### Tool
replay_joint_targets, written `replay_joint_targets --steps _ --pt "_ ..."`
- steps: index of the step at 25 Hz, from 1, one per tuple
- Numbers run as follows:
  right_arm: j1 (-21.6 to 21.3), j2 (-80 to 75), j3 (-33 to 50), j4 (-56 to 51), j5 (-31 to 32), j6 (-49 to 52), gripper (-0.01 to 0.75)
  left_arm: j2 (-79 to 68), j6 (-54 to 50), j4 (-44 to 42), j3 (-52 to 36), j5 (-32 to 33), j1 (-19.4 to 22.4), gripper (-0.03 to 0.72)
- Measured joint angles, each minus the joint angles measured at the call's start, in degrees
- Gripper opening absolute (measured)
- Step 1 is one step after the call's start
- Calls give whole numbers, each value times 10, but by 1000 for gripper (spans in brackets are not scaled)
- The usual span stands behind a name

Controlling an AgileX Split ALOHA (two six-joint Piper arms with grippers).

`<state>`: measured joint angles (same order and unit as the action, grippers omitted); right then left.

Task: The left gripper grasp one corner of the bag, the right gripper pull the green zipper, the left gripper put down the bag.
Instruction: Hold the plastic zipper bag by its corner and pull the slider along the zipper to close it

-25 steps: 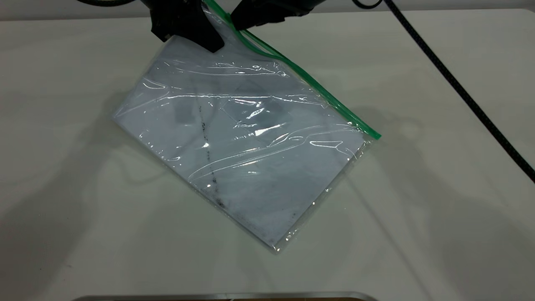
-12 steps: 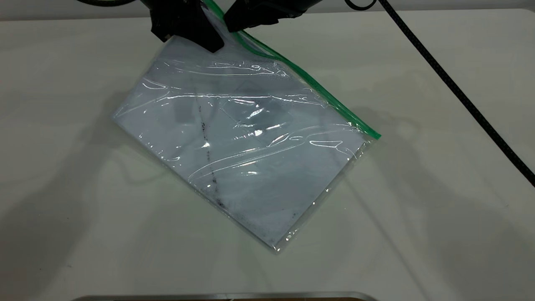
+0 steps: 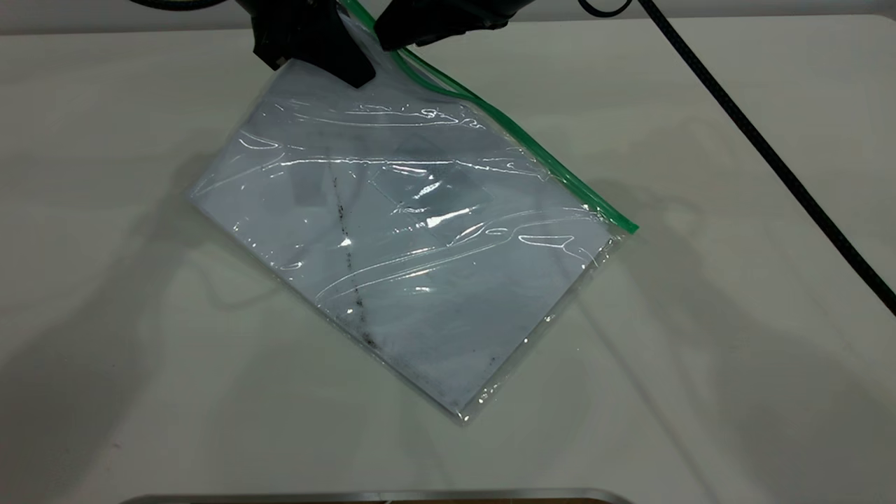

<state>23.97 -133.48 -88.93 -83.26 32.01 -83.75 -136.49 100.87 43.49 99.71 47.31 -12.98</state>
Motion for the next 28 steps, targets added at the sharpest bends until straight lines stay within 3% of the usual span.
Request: replay_joint_targets --steps 20,24,28 --pt "23 -1 0 -2 -23 2 424 0 0 5 0 -1 0 64" --pt "23 -1 0 -2 -22 2 340 0 0 5 0 -1 0 64" --pt "23 -1 0 -2 -21 1 160 0 0 5 0 -1 0 64"
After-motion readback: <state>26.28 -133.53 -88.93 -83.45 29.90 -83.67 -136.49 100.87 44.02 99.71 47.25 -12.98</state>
